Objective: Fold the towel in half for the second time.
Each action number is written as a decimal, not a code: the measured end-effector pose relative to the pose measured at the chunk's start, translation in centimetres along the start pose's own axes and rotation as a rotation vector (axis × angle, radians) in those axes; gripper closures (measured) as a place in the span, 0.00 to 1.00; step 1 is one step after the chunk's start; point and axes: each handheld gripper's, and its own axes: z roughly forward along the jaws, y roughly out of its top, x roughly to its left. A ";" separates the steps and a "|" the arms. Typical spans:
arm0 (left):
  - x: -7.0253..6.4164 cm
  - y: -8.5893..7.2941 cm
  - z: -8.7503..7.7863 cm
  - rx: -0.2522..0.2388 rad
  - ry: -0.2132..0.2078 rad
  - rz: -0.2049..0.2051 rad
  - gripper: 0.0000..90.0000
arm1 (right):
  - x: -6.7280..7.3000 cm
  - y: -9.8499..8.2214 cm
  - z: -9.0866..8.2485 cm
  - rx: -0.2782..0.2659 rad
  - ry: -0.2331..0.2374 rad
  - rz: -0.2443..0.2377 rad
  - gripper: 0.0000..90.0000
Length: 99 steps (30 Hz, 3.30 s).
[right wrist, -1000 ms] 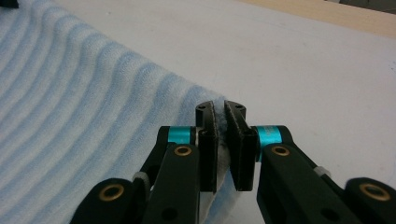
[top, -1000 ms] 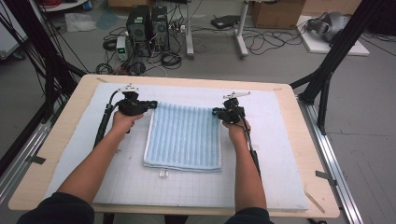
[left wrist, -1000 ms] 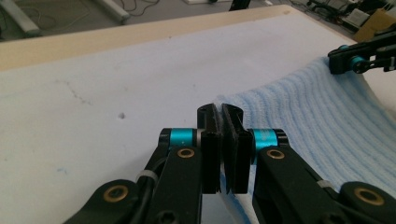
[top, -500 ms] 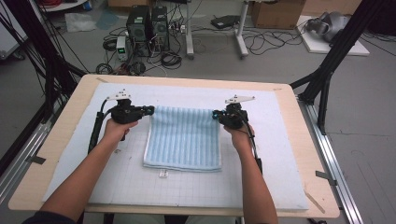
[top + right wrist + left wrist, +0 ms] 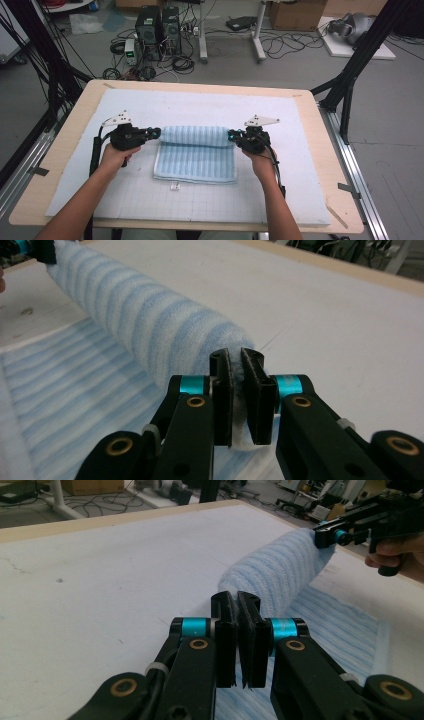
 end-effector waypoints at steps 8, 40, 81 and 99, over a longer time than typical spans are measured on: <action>-1.5 -1.7 -1.4 -0.013 -0.025 0.002 0.95 | 2.0 -1.5 -1.8 -0.040 0.016 -0.027 0.92; -3.0 -3.2 -3.5 -0.013 0.002 -0.074 0.53 | 3.8 -4.2 -5.2 -0.088 0.040 0.026 0.56; -1.7 -3.5 -3.6 -0.021 0.175 -0.021 0.44 | 3.9 -6.4 -6.0 -0.027 -0.132 -0.029 0.30; -0.7 -3.9 -5.7 -0.067 0.238 -0.005 0.25 | 1.2 -7.2 -7.9 -0.035 -0.237 0.041 0.12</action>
